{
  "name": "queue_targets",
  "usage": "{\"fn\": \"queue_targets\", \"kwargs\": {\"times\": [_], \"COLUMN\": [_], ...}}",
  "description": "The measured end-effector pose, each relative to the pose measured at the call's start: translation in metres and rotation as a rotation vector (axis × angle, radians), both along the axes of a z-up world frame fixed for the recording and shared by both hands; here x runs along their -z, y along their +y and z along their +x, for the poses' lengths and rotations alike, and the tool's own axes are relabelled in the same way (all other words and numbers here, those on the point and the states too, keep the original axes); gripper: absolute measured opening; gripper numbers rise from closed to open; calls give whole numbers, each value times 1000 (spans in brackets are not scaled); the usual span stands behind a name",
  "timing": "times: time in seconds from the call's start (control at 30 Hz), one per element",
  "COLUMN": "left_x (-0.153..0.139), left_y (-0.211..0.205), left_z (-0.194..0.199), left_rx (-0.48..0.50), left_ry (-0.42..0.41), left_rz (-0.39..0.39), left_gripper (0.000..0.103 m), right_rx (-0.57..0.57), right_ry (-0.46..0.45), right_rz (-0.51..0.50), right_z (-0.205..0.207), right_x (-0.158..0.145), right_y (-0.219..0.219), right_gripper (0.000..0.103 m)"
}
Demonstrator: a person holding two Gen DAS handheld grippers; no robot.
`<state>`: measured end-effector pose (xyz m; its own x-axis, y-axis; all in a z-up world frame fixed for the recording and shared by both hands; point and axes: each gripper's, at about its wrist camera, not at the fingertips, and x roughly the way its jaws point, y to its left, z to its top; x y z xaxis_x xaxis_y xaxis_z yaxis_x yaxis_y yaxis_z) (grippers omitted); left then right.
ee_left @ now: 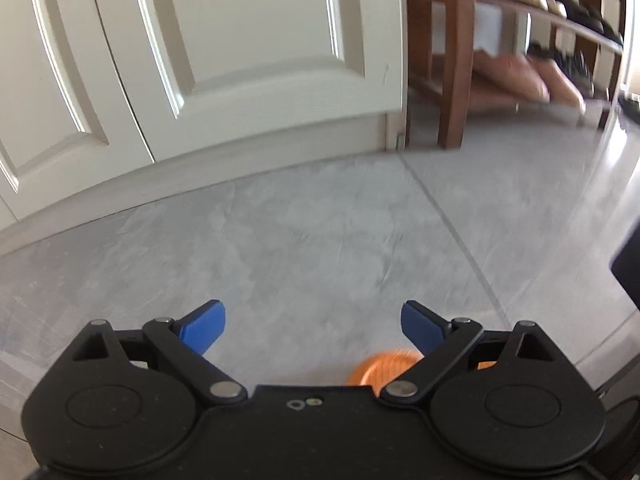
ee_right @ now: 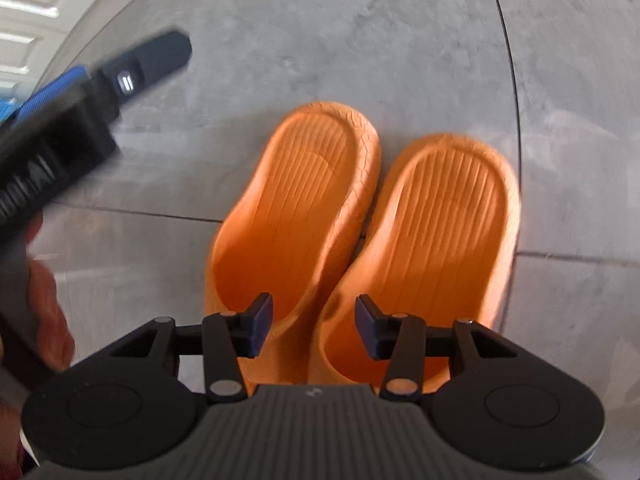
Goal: Organize scattered shoes
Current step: 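Withdraw the right tool and lower it onto the orange slides, then close the right tool on the orange slides' heels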
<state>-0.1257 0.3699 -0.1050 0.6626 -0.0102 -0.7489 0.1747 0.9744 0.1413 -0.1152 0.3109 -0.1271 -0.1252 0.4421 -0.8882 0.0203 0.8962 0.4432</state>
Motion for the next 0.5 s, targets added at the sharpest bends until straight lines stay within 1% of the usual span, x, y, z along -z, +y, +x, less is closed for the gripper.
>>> {"fn": "queue_targets", "kwargs": {"times": [0.07,0.1,0.13,0.2,0.23,0.37,0.5], "left_x": [6,9,12,15,15,13,12], "left_y": [6,9,12,13,13,6,-12], "left_z": [-1,-1,-1,2,3,9,18], "left_rx": [-10,-16,-21,-22,-23,-18,14], "left_ry": [13,21,26,23,22,12,4], "left_rz": [-12,-20,-26,-35,-44,-78,-114], "left_gripper": [95,95,95,95,95,95,96], "right_rx": [-5,-9,-35,-122,-166,-378,-586], "right_ry": [-9,-17,-24,-39,-46,-53,-122], "right_rz": [-37,-56,-63,-54,-49,-72,-183], "right_z": [-2,-3,-3,0,1,10,23], "right_x": [3,4,4,2,2,-4,-15], "right_y": [8,12,14,15,15,6,-23], "right_gripper": [51,49,45,34,31,28,21]}}
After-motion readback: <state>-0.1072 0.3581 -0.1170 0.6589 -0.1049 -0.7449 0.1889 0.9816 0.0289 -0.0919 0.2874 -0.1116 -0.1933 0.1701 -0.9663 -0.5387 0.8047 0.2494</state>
